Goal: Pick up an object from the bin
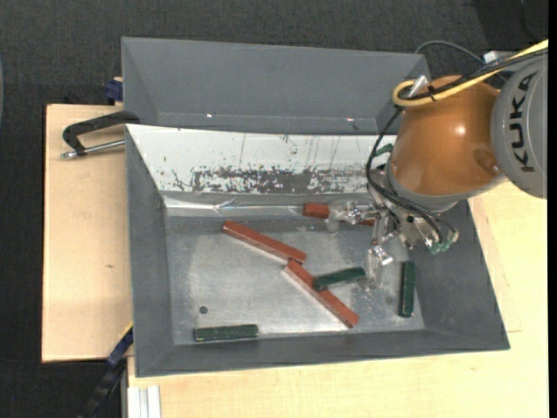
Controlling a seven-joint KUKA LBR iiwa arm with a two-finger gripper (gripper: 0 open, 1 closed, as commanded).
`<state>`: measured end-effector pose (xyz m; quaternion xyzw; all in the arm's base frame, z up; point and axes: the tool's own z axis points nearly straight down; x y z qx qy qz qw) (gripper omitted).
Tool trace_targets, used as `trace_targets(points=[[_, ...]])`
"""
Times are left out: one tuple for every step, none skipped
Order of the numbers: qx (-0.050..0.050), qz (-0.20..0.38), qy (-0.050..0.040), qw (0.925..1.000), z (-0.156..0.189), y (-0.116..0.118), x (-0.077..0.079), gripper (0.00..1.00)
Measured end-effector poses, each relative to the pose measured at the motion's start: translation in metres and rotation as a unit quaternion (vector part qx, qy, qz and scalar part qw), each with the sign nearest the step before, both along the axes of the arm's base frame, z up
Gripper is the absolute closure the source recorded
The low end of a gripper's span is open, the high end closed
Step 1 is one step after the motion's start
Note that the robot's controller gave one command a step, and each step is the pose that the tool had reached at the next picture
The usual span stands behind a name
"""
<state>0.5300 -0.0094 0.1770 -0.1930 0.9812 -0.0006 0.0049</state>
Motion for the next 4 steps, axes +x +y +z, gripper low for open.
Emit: trace_targets(points=[[0.001,-0.051,0.0019,0.9987,-0.062,0.002,-0.013,0.00],[0.001,-0.054,0.0023,0.9985,-0.106,-0.025,0.012,1.00],[0.001,-0.054,0.0023,0.9986,-0.106,-0.025,0.012,1.00],[0.000,-0.057,0.0005,0.9984,0.051,-0.074,-0.019,1.00]])
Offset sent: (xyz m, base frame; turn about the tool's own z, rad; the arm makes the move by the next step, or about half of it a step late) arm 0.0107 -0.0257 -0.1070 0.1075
